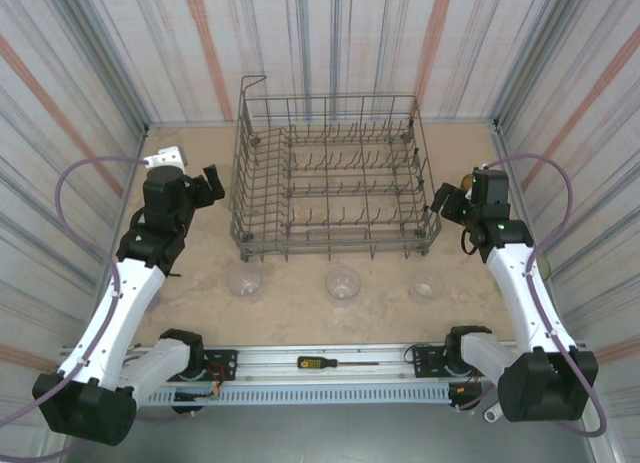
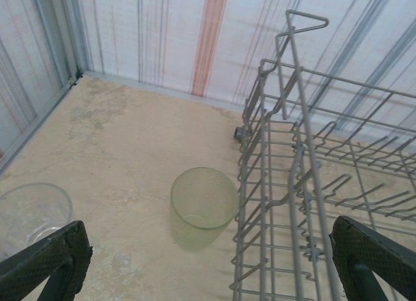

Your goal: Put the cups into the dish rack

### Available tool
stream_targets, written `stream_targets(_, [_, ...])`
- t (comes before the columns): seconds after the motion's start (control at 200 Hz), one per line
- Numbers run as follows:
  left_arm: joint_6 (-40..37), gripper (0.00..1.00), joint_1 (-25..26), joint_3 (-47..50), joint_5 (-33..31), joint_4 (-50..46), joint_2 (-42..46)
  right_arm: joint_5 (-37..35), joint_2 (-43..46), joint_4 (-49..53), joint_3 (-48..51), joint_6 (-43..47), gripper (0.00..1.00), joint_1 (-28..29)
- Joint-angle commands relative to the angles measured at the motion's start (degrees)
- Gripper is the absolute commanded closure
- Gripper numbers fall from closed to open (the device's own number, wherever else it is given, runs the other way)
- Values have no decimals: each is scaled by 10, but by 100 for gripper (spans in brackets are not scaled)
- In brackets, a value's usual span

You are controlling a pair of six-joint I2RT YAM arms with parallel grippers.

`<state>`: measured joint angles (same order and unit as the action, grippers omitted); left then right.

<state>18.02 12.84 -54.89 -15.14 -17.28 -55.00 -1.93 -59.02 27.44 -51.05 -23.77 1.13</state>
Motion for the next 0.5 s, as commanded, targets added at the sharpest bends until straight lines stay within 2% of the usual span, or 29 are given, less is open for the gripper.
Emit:
stream_targets(0.0, [11, 1, 3, -33, 30, -30, -4, 15, 8, 35, -27, 0, 1, 2])
stream_targets(0.281, [13, 1, 2, -81, 109, -64, -21, 36, 45, 69, -52, -5, 1, -1])
stream_targets(0.496, [33, 1, 10, -86, 184, -52, -15, 30, 79, 143, -68, -7, 1, -25])
